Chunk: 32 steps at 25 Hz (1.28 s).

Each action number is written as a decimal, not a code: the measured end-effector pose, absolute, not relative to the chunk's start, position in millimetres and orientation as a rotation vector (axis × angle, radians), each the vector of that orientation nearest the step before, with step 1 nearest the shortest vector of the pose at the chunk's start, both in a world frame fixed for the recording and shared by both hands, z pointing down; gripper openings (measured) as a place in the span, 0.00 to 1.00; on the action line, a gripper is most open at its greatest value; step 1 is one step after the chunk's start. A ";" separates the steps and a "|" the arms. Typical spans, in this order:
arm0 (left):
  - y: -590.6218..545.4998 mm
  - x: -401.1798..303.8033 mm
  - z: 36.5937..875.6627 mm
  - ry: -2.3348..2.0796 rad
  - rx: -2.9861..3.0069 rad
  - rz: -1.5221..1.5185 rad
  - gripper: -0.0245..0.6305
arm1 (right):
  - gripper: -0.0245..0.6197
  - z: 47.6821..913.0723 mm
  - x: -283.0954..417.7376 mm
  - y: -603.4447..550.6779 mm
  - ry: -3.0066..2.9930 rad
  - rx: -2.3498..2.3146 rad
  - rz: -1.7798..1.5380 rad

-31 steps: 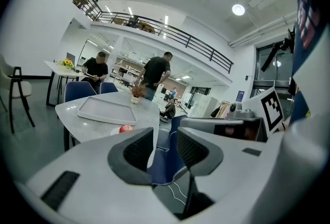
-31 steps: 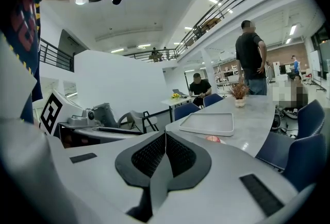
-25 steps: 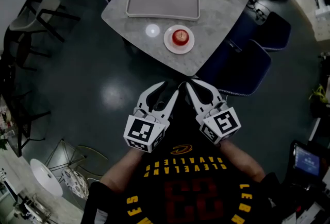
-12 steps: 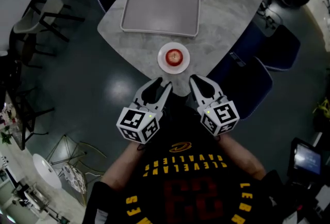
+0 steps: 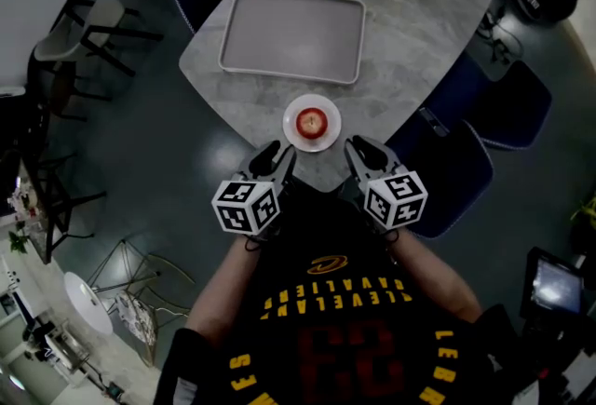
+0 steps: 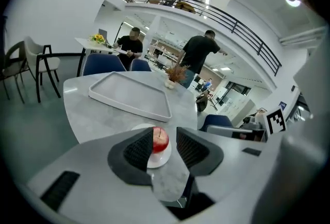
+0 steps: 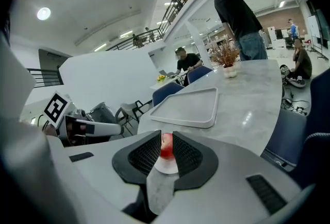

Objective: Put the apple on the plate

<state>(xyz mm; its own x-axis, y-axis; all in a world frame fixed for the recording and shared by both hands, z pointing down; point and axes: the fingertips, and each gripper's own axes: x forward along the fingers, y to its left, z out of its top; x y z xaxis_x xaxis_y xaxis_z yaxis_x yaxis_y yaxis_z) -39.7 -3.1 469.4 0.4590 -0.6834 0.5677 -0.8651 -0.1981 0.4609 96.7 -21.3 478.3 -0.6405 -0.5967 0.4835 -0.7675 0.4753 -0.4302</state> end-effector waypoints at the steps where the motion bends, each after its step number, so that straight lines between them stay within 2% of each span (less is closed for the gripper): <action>1: -6.3 -41.3 475.9 -1.282 1.925 0.295 0.25 | 0.12 482.5 97.8 -23.1 -2.447 1.159 0.923; 5: -13.2 -50.7 508.2 -1.235 1.790 0.234 0.25 | 0.12 507.1 98.7 -27.2 -2.383 1.145 0.947; 19: -31.9 -66.8 610.2 -1.024 1.626 0.418 0.25 | 0.12 604.3 96.0 -35.6 -2.080 1.181 1.104; 32: -38.6 -51.2 628.2 -0.919 1.555 0.457 0.25 | 0.12 621.7 97.9 -43.9 -2.003 1.228 1.285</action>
<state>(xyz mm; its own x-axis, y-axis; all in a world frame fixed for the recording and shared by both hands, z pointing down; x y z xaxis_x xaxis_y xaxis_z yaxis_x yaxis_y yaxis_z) -51.2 -38.6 628.2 0.6090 -0.2955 0.7361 -0.7653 0.0251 0.6432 97.9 -43.9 621.7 -0.4963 -0.4349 0.7514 -0.8643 0.1657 -0.4750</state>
